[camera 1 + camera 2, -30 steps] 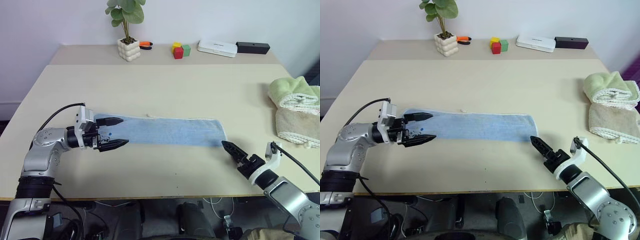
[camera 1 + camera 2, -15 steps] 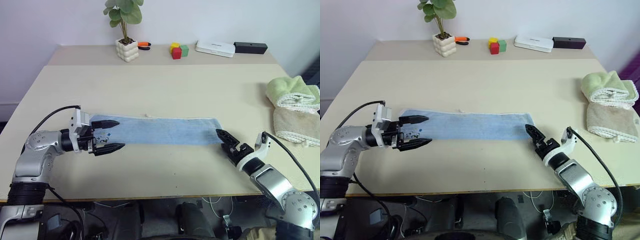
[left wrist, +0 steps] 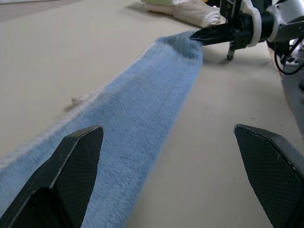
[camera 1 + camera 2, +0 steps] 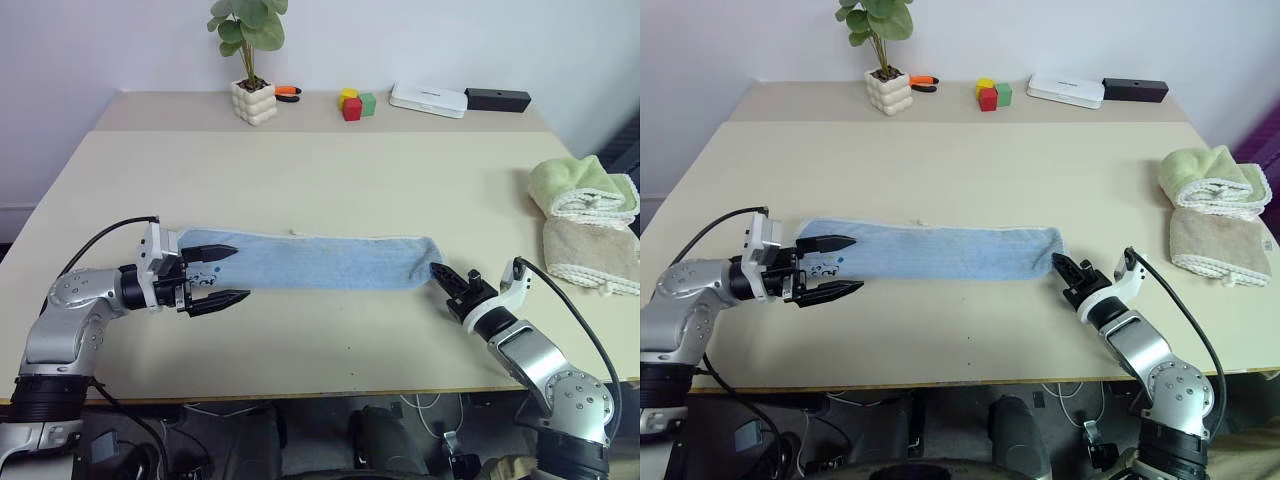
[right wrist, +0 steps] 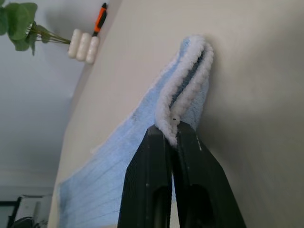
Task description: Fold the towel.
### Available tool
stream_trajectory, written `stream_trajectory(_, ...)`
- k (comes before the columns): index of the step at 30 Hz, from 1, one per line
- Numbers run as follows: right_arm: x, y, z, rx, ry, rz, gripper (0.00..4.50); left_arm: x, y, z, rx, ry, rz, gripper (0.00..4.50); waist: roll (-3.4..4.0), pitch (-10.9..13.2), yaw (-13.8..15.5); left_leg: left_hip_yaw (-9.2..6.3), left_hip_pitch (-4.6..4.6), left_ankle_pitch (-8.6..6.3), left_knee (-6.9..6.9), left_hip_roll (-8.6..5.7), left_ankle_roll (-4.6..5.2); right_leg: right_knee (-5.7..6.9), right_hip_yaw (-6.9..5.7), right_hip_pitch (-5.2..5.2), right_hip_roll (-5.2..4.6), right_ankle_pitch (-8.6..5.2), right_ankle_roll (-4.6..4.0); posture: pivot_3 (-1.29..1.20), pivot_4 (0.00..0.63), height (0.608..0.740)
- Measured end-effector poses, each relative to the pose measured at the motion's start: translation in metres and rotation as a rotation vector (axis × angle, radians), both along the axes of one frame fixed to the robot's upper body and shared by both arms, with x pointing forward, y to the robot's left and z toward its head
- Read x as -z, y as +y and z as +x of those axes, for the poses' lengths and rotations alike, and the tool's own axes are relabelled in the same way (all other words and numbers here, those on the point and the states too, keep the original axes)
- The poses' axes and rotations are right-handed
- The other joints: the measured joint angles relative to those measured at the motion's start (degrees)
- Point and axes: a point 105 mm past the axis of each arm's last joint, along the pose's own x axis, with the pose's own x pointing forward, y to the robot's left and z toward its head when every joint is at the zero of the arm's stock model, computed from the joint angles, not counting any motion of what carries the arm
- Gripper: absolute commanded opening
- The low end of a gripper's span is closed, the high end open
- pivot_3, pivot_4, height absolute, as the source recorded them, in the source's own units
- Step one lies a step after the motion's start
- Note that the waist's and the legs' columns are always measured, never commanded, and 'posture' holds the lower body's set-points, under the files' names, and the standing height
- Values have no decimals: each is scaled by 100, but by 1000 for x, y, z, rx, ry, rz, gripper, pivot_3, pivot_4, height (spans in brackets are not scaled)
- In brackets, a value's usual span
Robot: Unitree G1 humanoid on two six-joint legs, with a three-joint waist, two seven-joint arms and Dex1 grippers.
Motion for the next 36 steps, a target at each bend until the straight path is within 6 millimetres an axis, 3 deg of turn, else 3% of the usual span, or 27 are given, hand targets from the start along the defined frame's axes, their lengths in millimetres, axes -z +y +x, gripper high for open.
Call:
stream_trajectory(8,-1,-19,5,15,-22,-94,9,0,0,1,-7,-8,-11,4500,3,2,49,0,-7,-1,2,-10,1,-9,0,2,-9,0,0,0,150,740)
stream_trajectory(17,3,-67,-16,65,2,-230,9,-1,14,3,-57,-23,-45,4500,17,10,38,0,-12,-5,0,-10,9,-21,0,1,-7,3,5,0,150,740)
stream_trajectory(20,2,-72,-17,67,-5,-281,9,-3,11,7,-63,-44,-68,4500,21,12,32,0,-12,-5,0,-10,9,-21,0,1,-6,4,8,0,150,740)
stream_trajectory(24,-5,-80,-12,63,-55,-463,9,-6,10,13,-82,-74,-75,4500,31,18,31,1,-13,-5,1,-11,9,-21,0,-1,-5,9,17,0,150,740)
stream_trajectory(30,-30,-52,7,-38,-193,-642,9,-10,12,20,-101,-103,-71,4500,34,20,20,1,-14,-5,0,-11,10,-20,0,-5,-3,10,19,0,150,740)
stream_trajectory(36,-51,6,14,-237,-342,-757,9,-9,13,20,-119,-105,-71,4500,34,20,24,0,-19,-6,3,-11,10,-20,0,-6,-4,10,19,0,150,740)
